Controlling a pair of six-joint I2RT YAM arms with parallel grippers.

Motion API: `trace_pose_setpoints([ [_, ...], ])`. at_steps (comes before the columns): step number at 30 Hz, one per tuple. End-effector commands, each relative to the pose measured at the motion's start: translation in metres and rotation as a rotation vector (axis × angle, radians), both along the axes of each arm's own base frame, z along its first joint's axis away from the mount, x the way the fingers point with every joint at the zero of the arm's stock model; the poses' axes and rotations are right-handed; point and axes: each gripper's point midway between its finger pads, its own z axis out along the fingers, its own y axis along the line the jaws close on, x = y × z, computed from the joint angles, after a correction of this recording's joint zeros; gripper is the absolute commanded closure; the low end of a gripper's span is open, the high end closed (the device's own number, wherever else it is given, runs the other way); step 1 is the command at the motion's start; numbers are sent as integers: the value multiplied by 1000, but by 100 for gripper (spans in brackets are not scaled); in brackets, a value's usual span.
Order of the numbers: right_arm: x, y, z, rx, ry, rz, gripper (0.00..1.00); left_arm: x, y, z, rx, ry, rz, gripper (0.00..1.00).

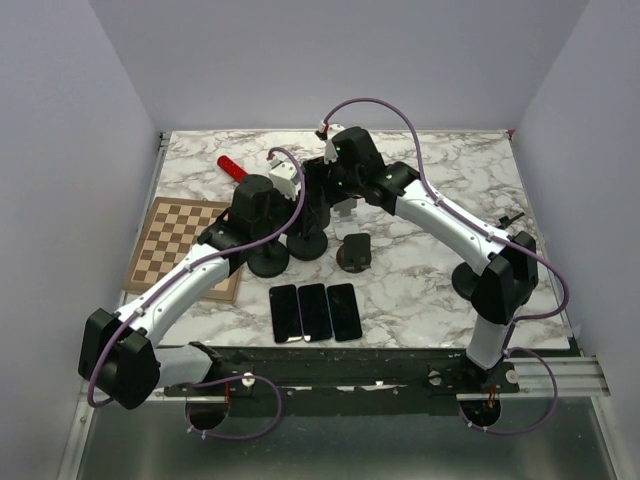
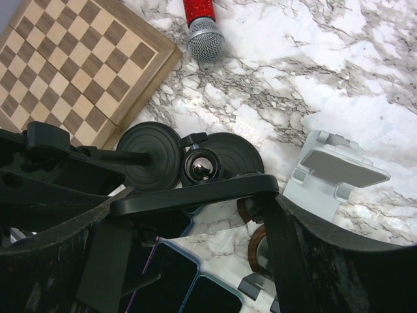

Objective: Remove the phone from the phone stand

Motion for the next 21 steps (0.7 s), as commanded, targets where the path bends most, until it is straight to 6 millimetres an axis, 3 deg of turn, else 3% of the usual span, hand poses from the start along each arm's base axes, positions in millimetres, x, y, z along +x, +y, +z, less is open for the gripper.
trace_pose_setpoints([
  [1,-11,16,6,71,44,49,99,10,-1,8,2,-20,27,46],
  [5,-12,16,2,70,46,53,99,13,1,5,15,-13,49,49],
  [15,-7,6,-2,38,0,24,99,9,-6,7,2,-4,2,80],
  [18,1,-5,-5,12,-62,-20,99,5,-10,7,-5,1,-30,97],
  [21,11,-17,-12,-37,-111,-75,99,2,-13,7,-14,1,-55,100],
])
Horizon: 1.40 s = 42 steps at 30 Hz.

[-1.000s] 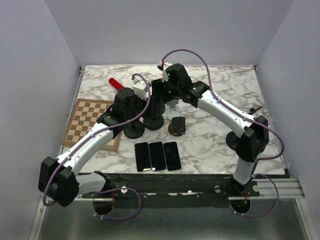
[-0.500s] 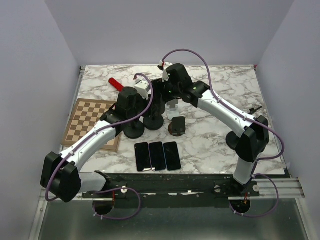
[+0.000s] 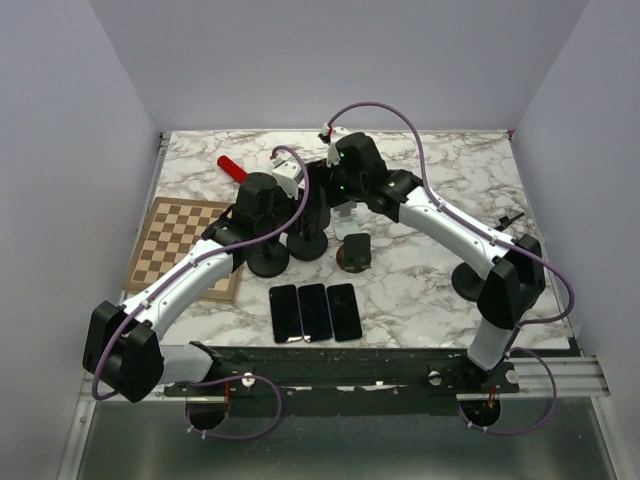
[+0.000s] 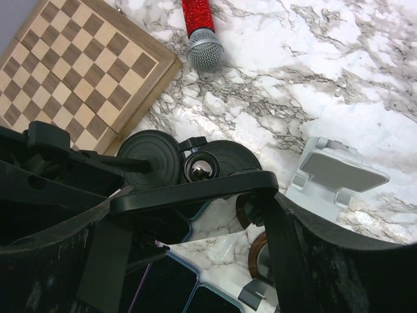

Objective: Remove the phone from the phone stand

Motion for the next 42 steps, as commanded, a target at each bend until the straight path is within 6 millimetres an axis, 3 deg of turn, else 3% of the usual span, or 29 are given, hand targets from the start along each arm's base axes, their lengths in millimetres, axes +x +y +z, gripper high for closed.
trace_pose_setpoints([
  [1,9,-15,-10,-68,-79,-52,99,-5,-12,17,-43,-34,-70,100],
  [7,14,-25,-13,-33,-145,41,99,-18,-19,20,-67,-56,-162,100],
  [12,8,-21,-11,27,-155,189,99,-22,-24,20,-108,-42,-226,100],
  [21,-13,-3,-7,131,-123,417,100,-12,-17,7,-82,-3,-202,100],
  [28,-21,-6,4,164,-153,488,99,-2,-6,-4,-40,33,-123,100],
  [36,-33,-4,19,256,-129,511,99,8,7,-13,11,40,-45,100],
  [42,4,-25,27,258,-127,175,99,2,-3,3,-51,-3,-96,100],
])
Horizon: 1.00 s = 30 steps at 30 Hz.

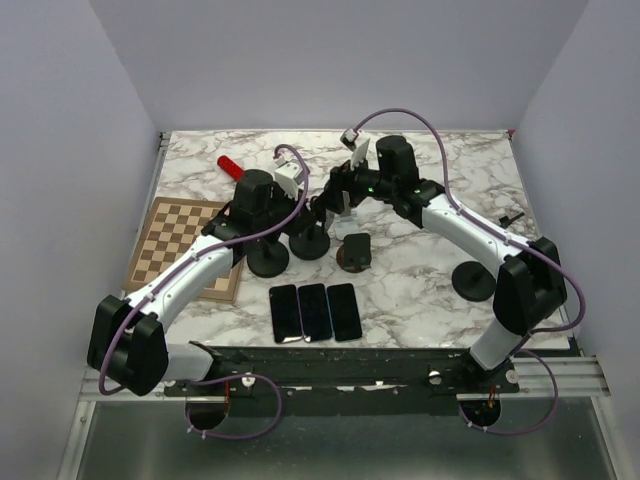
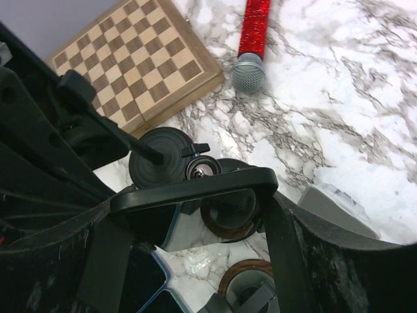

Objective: Remove the phone from the phone stand

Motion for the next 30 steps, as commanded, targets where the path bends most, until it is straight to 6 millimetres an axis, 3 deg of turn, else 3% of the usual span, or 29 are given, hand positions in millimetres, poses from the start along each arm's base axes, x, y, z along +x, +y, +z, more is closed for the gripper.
trace_pose_setpoints([
  [1,11,-11,33,130,9,-214,99,10,8,11,-14,-51,52,100],
  [3,13,-14,33,139,17,-267,99,8,5,17,-41,-64,38,100],
  [4,16,-14,32,137,21,-299,99,6,4,20,-51,-76,34,95],
  [10,19,-1,21,103,56,-334,99,-5,-3,31,-83,-116,5,36],
  [12,16,6,23,109,58,-322,99,-2,-2,29,-79,-110,21,25],
  [16,10,10,21,88,93,-310,99,7,-4,25,-74,-91,43,24],
  [22,8,13,23,84,95,-293,99,18,-8,15,-75,-41,72,40],
  [30,5,19,17,63,95,-282,99,27,-6,22,-67,-58,116,38],
])
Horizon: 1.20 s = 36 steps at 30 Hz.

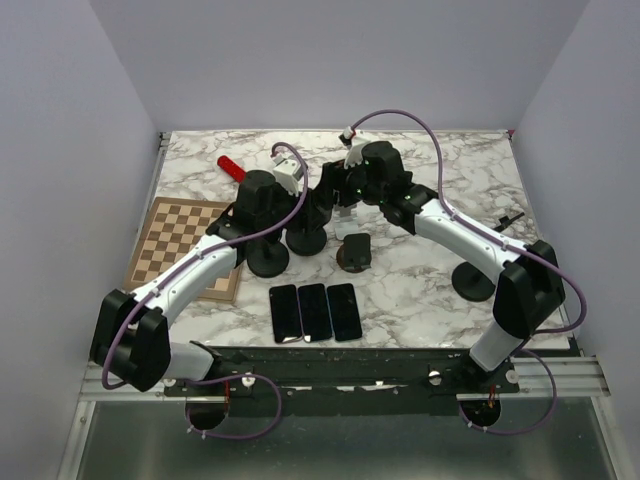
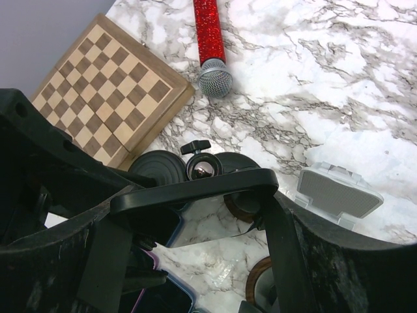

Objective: Remove the phone from the phone stand

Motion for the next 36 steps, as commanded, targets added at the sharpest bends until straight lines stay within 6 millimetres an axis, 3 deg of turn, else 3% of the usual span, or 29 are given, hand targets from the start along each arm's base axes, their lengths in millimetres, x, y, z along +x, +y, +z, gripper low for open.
trace_pose_setpoints([
  [1,-3,16,17,50,-1,24,99,14,-4,25,-25,-50,38,39],
  [4,-2,19,20,50,-5,23,99,16,-3,22,-15,-52,45,47],
  [12,-3,24,14,32,3,29,99,18,-5,19,-3,-51,30,48],
  [15,-1,24,16,32,1,19,99,18,-7,18,-2,-46,18,55],
  [17,0,24,16,28,-4,14,99,18,-6,17,5,-44,18,65],
  [20,9,14,13,-17,-40,-46,99,17,-3,18,20,-53,19,93],
  [22,17,5,10,-65,-88,-82,100,12,-4,19,19,-65,-2,100],
  [27,32,-14,-4,-187,-209,-122,99,0,-4,19,7,-75,-46,100],
  [30,22,-10,3,-165,-305,-38,99,-4,-6,18,-8,-70,-75,100],
  [36,10,8,5,-174,-305,159,99,-10,-14,15,-24,-59,-141,100],
])
